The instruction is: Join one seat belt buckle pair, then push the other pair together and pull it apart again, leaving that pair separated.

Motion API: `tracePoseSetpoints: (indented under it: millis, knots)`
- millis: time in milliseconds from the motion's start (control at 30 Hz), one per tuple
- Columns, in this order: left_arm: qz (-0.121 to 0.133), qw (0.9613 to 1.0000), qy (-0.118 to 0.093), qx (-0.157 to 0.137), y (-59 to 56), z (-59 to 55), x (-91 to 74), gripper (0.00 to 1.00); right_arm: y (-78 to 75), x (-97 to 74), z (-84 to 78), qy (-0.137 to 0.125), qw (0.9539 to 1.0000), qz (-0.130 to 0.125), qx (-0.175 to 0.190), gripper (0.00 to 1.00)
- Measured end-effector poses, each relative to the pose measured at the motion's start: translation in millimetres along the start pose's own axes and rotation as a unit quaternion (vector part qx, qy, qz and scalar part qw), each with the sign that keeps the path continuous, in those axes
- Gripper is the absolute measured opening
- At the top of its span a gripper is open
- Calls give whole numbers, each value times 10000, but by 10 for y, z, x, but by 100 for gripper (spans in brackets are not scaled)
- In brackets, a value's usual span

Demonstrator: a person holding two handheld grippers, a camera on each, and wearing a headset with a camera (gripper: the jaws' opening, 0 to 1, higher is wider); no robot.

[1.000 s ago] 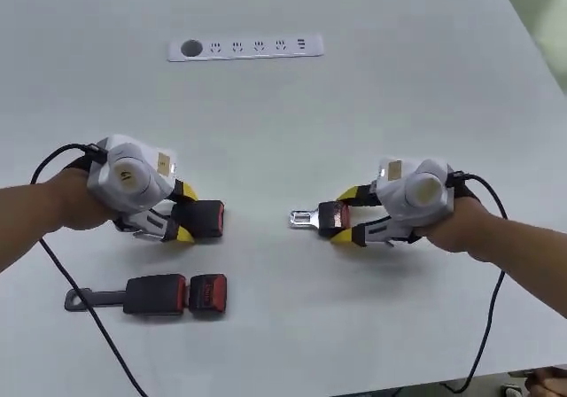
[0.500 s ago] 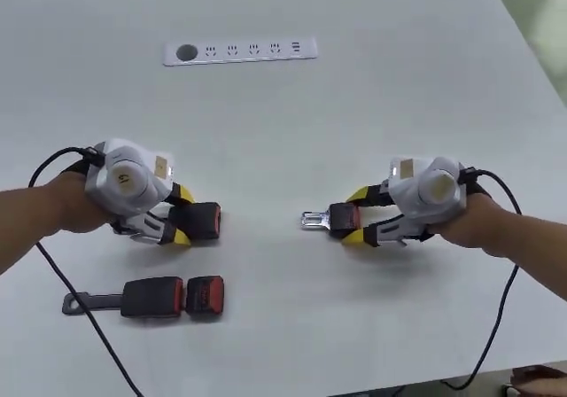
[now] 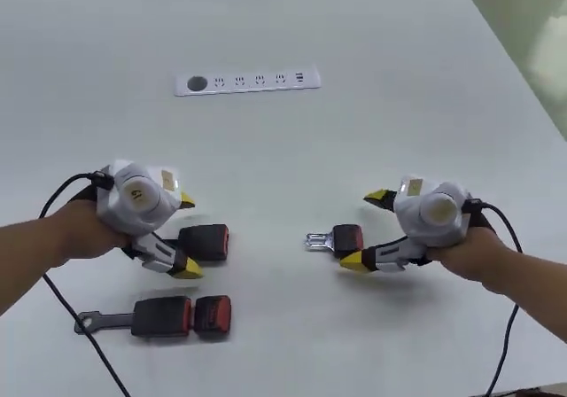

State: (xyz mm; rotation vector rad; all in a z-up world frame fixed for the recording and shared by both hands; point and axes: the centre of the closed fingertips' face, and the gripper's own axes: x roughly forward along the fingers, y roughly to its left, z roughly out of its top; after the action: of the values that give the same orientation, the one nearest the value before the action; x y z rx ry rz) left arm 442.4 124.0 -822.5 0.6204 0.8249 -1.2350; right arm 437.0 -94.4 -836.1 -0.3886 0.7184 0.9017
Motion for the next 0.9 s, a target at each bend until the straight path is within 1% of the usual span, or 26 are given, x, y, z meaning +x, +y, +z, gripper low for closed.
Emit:
tracePoseSetpoints:
  millis: [33,67,100,133,167,200,233,267,300,333,367,400,433,467,500,533,567,600,633,700,767,800,833,900]
  knots:
    - [131,9998,-4,-144,22,-25,-37,81,11,0,38,-103,9998,-87,124,78]
    - [206,9995,-3,-222,32,-46,-61,84,5,-4,49,-146,9996,-156,161,80]
    - [307,9989,26,-343,40,-81,-97,87,0,-13,67,-173,9993,-277,160,83]
    - [365,9984,-1,-441,40,-87,-123,89,-1,-22,81,-204,9990,-352,200,83]
    - [463,9969,-124,-620,42,-72,-167,92,5,-34,119,-293,9981,-448,318,83]
    - [549,9957,-202,-724,53,-68,-199,94,2,-46,143,-355,9972,-518,399,83]
    - [644,9940,-258,-850,63,-71,-238,94,8,-59,180,-447,9956,-607,559,85]
    - [749,9907,-330,-1083,62,-83,-289,94,15,-70,199,-490,9948,-645,618,86]
    - [785,9883,-406,-1239,49,-84,-320,94,32,-77,209,-503,9943,-665,665,87]
    - [860,9848,-535,-1413,34,-92,-368,94,53,-88,219,-524,9933,-702,753,87]
    - [933,9826,-603,-1488,24,-103,-403,94,70,-95,233,-553,9927,-739,773,88]
    - [1044,9795,-656,-1594,4,-135,-457,94,90,-112,258,-627,9917,-813,772,88]
    - [1074,9783,-682,-1638,-27,-154,-489,94,114,-121,274,-665,9911,-851,782,88]
    - [1085,9758,-803,-1721,-81,-153,-530,94,150,-134,289,-696,9907,-889,762,88]
    - [1092,9744,-873,-1763,-123,-158,-561,94,181,-147,300,-716,9903,-900,777,89]
    - [1145,9719,-936,-1829,-164,-175,-601,95,220,-166,321,-776,9895,-907,810,89]
    - [1156,9704,-981,-1879,-205,-191,-629,95,237,-176,330,-808,9891,-912,827,90]
    - [1156,9682,-1016,-1971,-262,-222,-661,96,263,-206,347,-878,9874,-967,891,90]
    - [1182,9657,-1079,-2045,-295,-237,-689,97,285,-225,354,-900,9869,-1005,886,90]
    - [1266,9623,-1230,-2070,-362,-271,-769,97,360,-279,368,-956,9862,-1058,841,91]
    - [1311,9611,-1305,-2050,-426,-306,-835,98,445,-330,384,-1075,9844,-1050,914,92]
    - [1329,9601,-1358,-2051,-452,-315,-870,98,488,-359,377,-1083,9844,-1078,868,93]
    - [1340,9584,-1470,-2049,-493,-329,-924,98,522,-383,374,-1079,9847,-1107,805,94]
    - [1376,9576,-1508,-2034,-543,-370,-993,100,616,-453,370,-1138,9838,-1111,828,96]
